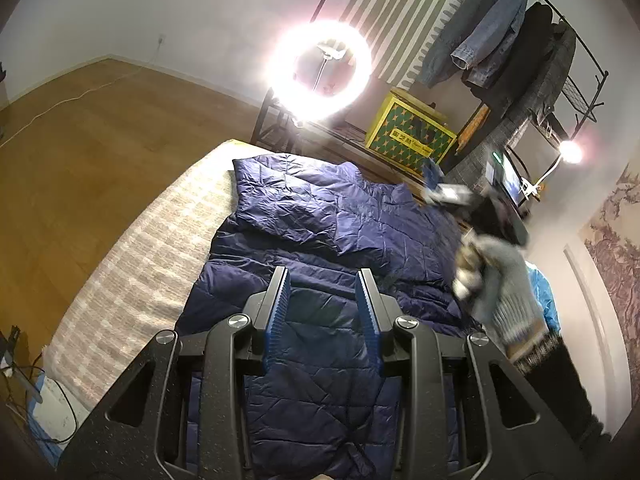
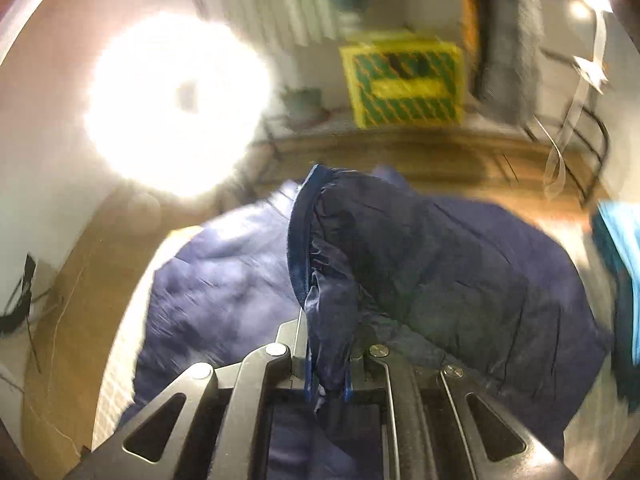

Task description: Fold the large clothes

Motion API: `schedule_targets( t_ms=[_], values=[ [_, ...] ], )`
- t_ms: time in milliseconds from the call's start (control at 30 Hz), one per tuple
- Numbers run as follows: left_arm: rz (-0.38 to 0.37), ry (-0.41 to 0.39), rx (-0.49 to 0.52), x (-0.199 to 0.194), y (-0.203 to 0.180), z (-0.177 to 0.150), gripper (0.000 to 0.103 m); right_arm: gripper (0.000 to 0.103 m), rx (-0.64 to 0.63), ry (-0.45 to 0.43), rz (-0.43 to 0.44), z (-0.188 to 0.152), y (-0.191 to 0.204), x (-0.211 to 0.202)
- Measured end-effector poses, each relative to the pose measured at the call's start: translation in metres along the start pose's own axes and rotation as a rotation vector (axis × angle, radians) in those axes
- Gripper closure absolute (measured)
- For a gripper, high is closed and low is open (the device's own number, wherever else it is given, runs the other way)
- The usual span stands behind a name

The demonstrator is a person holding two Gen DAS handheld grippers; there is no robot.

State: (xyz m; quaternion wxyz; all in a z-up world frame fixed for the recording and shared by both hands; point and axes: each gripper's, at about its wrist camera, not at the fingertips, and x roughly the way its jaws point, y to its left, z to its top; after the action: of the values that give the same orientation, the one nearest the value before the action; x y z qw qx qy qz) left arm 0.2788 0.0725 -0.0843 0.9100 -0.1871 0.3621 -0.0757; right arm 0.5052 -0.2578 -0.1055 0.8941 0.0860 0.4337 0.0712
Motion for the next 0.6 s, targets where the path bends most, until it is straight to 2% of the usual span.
schedule_targets(
  t_ms=[100, 167, 267, 433, 600],
  values=[
    [0.003, 0.004, 0.007, 0.001, -0.001, -0.001, 0.069, 0.095, -0.099, 0.012, 0.046, 0.015, 0.055, 0.025],
    [0.01, 0.004, 0.014, 0.001, -0.001, -0.001, 0.069, 0.095, -0.162, 0.029, 0.042, 0.014, 0.085, 0.043],
    [0.02, 0.003, 0.011, 0.001, 0.001, -0.001, 0.069, 0.095, -0.227, 0.063, 0.012, 0.01, 0.11, 0.071],
    [0.022, -0.004, -0.001, -0.002, 0.006, 0.001, 0.069, 0.095, -0.236, 0.112, -0.035, 0.0, 0.103, 0.106],
    [0.032, -0.006, -0.004, -0.002, 0.008, 0.002, 0.069, 0.095, -0.184, 0.123, -0.025, 0.002, 0.083, 0.117]
  ],
)
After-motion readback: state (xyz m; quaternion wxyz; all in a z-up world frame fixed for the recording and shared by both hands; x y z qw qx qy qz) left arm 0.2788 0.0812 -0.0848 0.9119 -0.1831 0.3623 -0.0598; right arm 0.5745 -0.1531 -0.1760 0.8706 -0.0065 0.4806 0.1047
